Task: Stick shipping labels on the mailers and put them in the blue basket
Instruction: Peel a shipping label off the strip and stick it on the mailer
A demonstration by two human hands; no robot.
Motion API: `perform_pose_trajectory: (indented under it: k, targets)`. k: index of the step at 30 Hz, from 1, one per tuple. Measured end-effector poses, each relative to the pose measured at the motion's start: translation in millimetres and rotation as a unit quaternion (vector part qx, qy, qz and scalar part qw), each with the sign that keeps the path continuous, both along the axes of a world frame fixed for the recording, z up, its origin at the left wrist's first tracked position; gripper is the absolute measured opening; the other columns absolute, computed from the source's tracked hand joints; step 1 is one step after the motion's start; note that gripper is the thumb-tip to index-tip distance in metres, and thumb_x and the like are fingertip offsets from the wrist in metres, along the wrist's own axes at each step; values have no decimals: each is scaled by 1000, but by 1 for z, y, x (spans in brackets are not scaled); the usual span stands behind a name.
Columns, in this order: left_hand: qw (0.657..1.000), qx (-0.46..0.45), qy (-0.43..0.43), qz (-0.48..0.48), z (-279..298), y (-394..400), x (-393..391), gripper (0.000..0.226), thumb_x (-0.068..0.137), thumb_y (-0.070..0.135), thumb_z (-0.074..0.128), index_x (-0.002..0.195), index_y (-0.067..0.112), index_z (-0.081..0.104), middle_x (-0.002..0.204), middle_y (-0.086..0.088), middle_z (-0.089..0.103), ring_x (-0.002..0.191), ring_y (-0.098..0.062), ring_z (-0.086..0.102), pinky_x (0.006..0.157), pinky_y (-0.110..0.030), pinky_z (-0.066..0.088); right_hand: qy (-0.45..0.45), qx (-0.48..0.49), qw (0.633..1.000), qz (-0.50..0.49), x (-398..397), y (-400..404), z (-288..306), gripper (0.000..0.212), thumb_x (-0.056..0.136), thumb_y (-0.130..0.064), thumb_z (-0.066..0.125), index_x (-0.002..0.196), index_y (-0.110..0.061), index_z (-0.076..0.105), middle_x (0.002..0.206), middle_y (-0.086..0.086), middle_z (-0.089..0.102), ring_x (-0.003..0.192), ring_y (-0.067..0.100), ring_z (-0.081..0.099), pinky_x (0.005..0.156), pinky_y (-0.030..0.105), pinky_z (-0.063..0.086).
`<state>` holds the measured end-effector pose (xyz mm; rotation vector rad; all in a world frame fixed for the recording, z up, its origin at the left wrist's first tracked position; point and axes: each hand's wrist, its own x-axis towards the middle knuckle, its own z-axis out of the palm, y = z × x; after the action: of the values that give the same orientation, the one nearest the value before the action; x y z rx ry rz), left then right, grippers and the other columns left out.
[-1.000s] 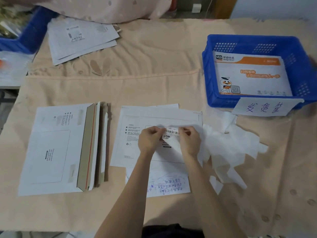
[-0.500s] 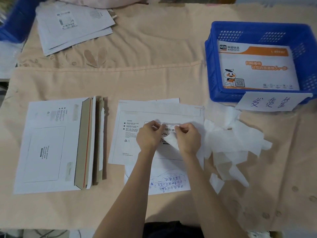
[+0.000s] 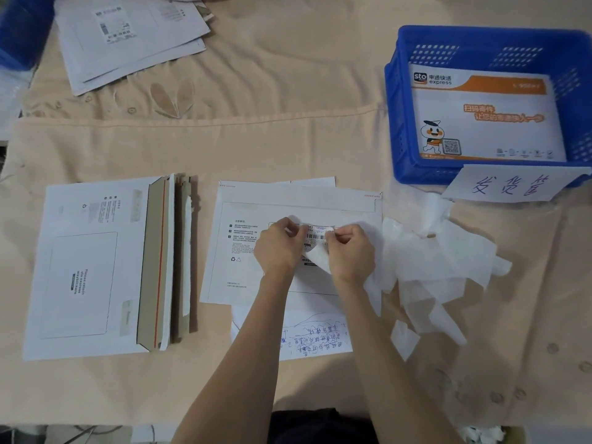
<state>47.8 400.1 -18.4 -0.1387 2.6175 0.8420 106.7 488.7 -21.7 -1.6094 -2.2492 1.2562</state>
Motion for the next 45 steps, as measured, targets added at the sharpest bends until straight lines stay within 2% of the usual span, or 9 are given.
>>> perform_pose_trajectory:
  k: [6,12,18,23,27,32,35,39,45]
  targets:
    - [1000,-18,1,-4,-1,1,0,21,84,45,60,80,24,64,84,7,70,77,-21,63,62,-26,43,-22,32,999,18,-2,0,-4,12,85,-30,66,89,-20,62,81,-10,69,80,14,65,65,26,43]
    - [998,-55,10,-27,-1,1,-3,24,85,46,59,78,23,59,78,0,67,75,-25,60,60,-26,36,-130,159,972,117,-5,12,-1,19,81,-36,60,91,-20,58,84,-2,68,78,22,63,73,32,31]
    - [998,-60,-2,-23,0,3,-5,33,80,55,61,77,23,59,73,2,62,68,-22,53,61,-26,36,-160,170,965,120,-8,10,-7,60,65,-70,65,90,-16,56,95,-2,58,89,22,57,78,37,30]
    - [998,-57,-21,-28,5,-3,-7,33,81,56,63,76,24,56,71,4,56,72,-23,53,63,-26,35,-83,67,993,58,-9,22,-8,31,72,-49,70,72,-24,54,87,-5,66,76,16,59,75,32,22]
    - [997,-56,-34,-47,5,-4,-9,34,81,55,63,85,21,61,85,1,66,85,-24,62,65,-26,37,-57,20,995,75,0,30,-2,16,79,-36,68,76,-24,58,87,-5,70,83,19,64,82,32,40]
    - [987,-76,-118,-75,15,-11,-9,49,73,68,63,72,19,60,71,4,70,71,-14,66,69,-26,47,-146,-33,978,142,12,37,18,31,77,-50,70,75,-20,60,76,-5,63,73,18,60,63,24,39]
    - [981,-34,-163,-103,16,-20,-12,39,77,57,67,69,20,57,66,4,70,64,-12,63,78,-31,55,-191,-40,963,186,14,34,20,36,72,-53,72,75,-20,58,75,0,61,72,21,58,59,23,37]
    - [979,9,-132,-154,11,-31,-4,30,75,31,76,85,15,52,87,-3,65,84,-22,61,76,-32,50,-175,-47,960,212,19,25,18,41,65,-47,78,81,-14,60,81,5,60,73,22,59,50,24,32]
    - [979,95,-76,-163,4,-43,18,51,69,15,85,97,9,43,80,2,50,70,-14,46,57,-17,35,-165,-26,942,290,33,12,15,65,61,-27,81,113,-10,46,117,6,34,115,25,40,86,30,42]
